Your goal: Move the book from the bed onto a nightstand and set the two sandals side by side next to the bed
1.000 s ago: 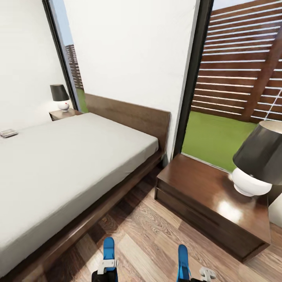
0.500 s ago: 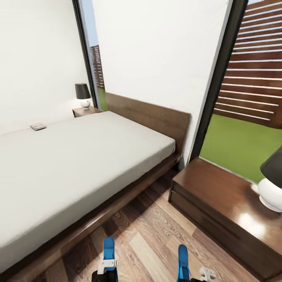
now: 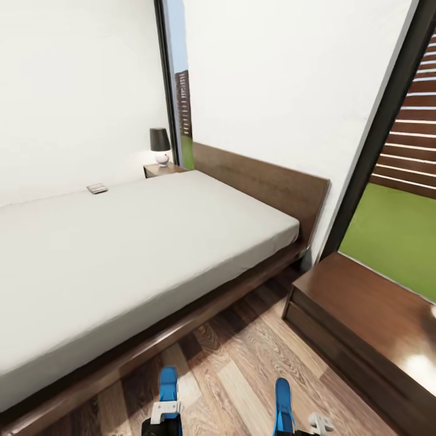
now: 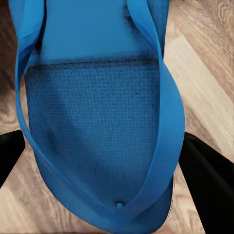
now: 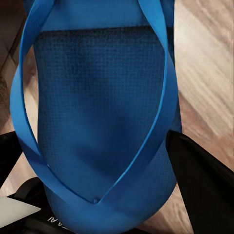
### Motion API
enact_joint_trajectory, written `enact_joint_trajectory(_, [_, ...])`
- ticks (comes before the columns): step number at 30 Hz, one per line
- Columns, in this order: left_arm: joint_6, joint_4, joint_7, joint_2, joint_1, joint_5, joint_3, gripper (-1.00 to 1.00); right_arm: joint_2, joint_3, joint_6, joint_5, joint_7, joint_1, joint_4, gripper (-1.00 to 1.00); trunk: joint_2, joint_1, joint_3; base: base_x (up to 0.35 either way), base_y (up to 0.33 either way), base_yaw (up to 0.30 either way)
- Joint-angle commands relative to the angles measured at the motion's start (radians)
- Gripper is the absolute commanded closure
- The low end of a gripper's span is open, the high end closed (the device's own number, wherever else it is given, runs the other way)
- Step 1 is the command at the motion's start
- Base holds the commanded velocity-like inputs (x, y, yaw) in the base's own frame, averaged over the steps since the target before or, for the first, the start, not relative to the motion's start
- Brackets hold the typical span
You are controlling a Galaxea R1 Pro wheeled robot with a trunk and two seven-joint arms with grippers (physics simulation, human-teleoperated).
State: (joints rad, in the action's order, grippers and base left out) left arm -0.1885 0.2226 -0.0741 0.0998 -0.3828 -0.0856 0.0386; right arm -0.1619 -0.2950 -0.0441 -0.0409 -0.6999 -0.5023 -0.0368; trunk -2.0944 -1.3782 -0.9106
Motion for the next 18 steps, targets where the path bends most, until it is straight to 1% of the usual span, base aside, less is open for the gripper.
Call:
enact_joint_trajectory(1, [-0.003, -0.002, -0.007, 0.000, -0.001, -0.008, 0.003, 1.00, -0.001, -0.009, -0.005, -0.004, -0.004, -0.001, -0.002, 1.00, 0.000, 0.000, -0.001, 0.000, 0.000, 0.288])
enact_joint_trajectory(18, [-0.004, -0.002, -0.007, 0.000, -0.001, -0.008, 0.003, 1.00, -0.001, -0.009, -0.005, -0.004, -0.004, -0.001, -0.002, 1.00, 0.000, 0.000, -0.001, 0.000, 0.000, 0.289])
